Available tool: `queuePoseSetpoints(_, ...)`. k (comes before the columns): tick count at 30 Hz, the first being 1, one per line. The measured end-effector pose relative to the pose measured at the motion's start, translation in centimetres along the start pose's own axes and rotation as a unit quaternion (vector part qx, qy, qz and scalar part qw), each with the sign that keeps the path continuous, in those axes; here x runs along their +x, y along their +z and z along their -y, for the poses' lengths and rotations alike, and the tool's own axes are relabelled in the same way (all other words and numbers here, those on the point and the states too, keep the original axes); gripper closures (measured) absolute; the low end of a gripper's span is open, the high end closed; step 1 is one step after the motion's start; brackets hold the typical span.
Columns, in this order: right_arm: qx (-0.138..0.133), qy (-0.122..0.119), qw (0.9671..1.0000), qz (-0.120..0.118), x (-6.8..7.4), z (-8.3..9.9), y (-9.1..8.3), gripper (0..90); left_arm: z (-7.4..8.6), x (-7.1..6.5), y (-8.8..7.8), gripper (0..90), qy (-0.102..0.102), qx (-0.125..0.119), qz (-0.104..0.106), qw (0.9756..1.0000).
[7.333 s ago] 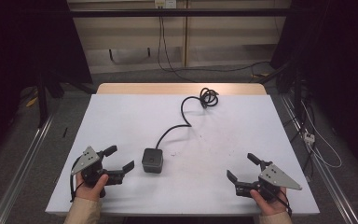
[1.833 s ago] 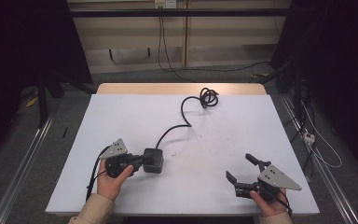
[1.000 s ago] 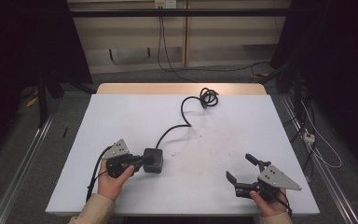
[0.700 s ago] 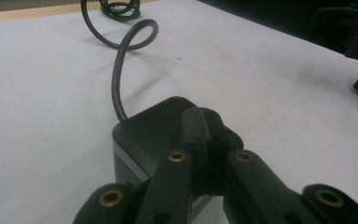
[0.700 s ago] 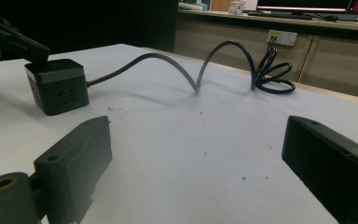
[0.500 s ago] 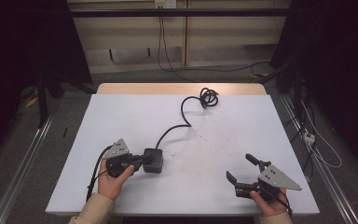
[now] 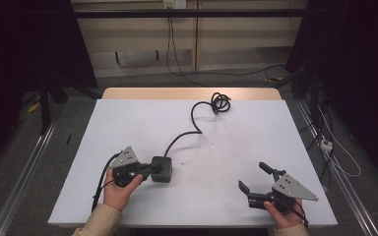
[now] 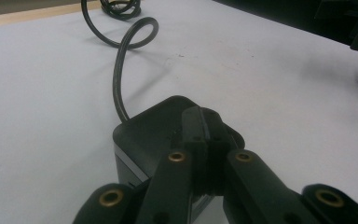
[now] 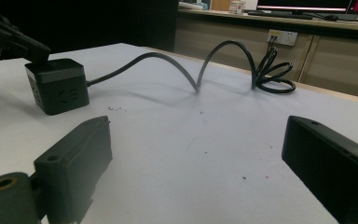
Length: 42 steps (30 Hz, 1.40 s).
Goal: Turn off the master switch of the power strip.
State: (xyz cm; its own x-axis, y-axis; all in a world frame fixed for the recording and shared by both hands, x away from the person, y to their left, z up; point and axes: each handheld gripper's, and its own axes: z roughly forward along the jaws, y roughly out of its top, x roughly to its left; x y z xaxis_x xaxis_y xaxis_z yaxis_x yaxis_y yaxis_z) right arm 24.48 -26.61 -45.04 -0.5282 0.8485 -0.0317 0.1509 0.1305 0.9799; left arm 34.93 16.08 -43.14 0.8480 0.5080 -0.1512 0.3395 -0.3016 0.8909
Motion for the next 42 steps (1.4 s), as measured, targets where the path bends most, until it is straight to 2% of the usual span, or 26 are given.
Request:
queuePoseSetpoints(16, 0.001, -0.001, 1.0000, 0.000, 0.05, 0.02, 0.04, 8.0, -0.01, -0.09, 0.02, 90.0, 0.000, 0.001, -0.004, 1.0000)
queuePoseSetpoints(26, 0.001, -0.001, 1.0000, 0.001, 0.05, 0.01, 0.03, 8.0, -0.23, -0.37, 0.06, 90.0, 0.012, 0.010, -0.011, 0.9998)
queuePoseSetpoints(33, 0.001, -0.001, 1.0000, 0.000, 0.03, 0.01, 0.01, 8.0, -0.25, -0.33, 0.07, 90.0, 0.007, 0.011, -0.010, 0.9999)
queuePoseSetpoints(35, 0.001, -0.001, 1.0000, 0.000, 0.03, 0.01, 0.01, 8.0, -0.31, -0.39, 0.06, 90.0, 0.012, 0.014, -0.013, 0.9997)
queuePoseSetpoints(42, 0.000, 0.000, 1.0000, 0.001, -0.01, 0.02, -0.01, 8.0, -0.34, -0.41, 0.06, 90.0, 0.013, 0.015, -0.013, 0.9997)
